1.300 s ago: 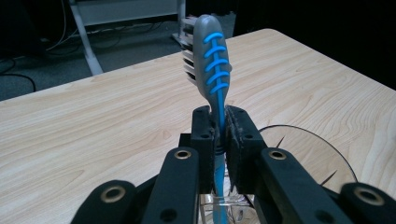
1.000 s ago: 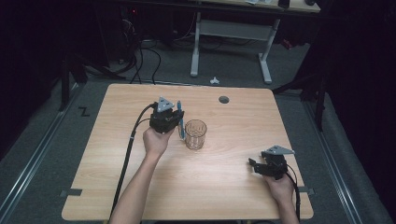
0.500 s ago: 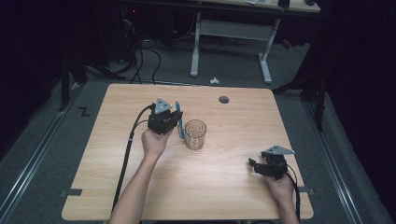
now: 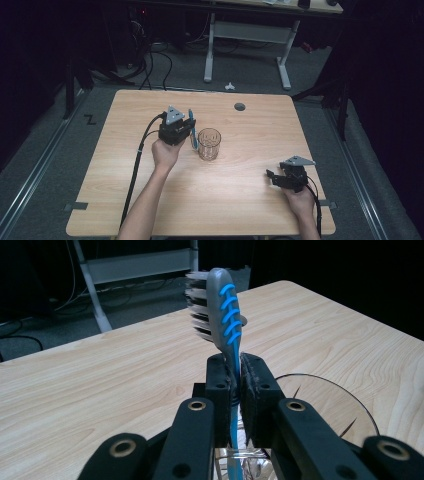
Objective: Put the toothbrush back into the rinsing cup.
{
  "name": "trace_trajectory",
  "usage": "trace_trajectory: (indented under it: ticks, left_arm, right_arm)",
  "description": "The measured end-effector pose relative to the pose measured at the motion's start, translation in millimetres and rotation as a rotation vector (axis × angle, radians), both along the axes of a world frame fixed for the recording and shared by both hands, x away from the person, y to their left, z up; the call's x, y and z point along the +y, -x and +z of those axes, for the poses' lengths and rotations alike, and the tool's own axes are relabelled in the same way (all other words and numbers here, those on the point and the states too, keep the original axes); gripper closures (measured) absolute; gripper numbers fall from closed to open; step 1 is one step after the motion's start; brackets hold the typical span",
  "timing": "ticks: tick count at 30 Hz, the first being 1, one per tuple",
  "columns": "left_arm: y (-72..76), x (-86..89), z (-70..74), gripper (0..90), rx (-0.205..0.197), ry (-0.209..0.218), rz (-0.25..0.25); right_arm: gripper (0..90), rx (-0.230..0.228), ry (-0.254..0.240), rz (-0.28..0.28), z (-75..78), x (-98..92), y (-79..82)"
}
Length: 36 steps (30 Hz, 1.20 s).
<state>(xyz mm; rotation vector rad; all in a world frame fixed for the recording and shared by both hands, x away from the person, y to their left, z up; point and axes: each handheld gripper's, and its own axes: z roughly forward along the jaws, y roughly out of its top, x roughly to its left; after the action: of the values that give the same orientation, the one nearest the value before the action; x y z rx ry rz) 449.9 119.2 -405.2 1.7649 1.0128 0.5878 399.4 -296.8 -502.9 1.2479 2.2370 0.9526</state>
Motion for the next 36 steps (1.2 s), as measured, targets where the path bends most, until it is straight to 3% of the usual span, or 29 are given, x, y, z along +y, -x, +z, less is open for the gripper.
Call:
trace_trajectory:
  ticks: [19, 36]
  left_arm:
    - [1.9, -2.2, -1.1, 83.0, -0.020, -0.031, 0.001]
    - [-2.3, -3.7, -6.9, 79.9, 0.035, -0.026, -0.001]
  right_arm:
    - [33.5, 0.000, 0.000, 0.000, 0.0, 0.0, 0.0]
    - [33.5, 0.000, 0.000, 0.000, 0.0, 0.0, 0.0]
